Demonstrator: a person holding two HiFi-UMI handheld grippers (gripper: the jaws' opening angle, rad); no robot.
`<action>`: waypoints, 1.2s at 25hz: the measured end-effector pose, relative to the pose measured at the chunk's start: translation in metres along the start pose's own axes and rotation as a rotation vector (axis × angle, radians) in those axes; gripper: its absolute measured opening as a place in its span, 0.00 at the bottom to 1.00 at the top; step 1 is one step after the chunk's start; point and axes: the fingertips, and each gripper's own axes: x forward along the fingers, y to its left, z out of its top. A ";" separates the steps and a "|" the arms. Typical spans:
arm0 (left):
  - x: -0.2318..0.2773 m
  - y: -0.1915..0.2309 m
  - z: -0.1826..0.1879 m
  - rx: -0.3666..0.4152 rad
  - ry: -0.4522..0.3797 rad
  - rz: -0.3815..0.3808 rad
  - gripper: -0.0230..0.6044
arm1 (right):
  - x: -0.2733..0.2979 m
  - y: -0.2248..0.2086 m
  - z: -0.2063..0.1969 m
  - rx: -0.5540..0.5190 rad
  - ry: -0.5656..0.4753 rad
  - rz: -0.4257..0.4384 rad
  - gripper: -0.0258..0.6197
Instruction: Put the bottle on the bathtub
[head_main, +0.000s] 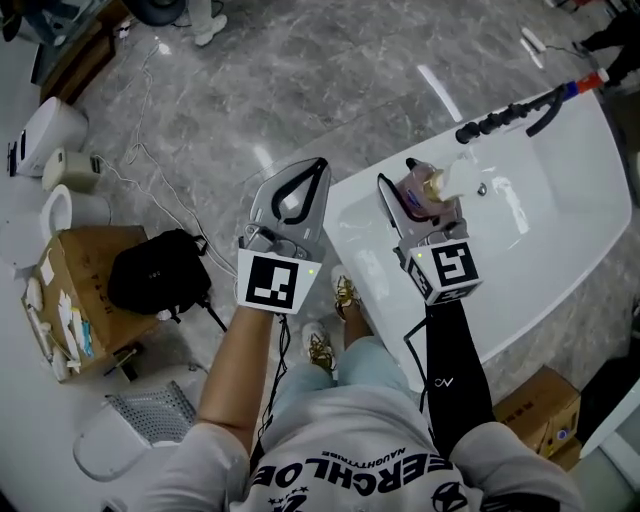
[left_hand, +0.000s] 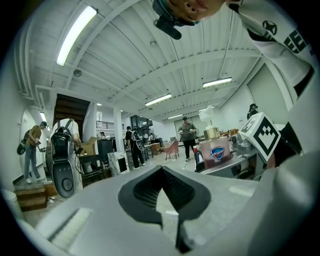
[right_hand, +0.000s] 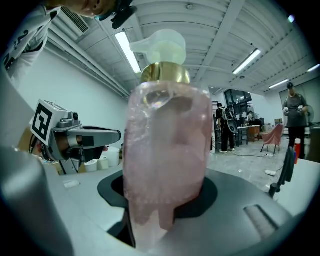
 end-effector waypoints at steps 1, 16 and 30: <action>0.003 0.003 -0.007 -0.003 0.005 0.004 0.04 | 0.006 -0.002 -0.005 0.002 0.000 0.002 0.39; 0.079 -0.004 -0.110 -0.011 0.100 -0.071 0.04 | 0.067 -0.050 -0.100 0.014 0.032 0.009 0.39; 0.101 -0.019 -0.175 -0.088 0.149 -0.064 0.04 | 0.103 -0.074 -0.161 0.040 0.039 0.004 0.39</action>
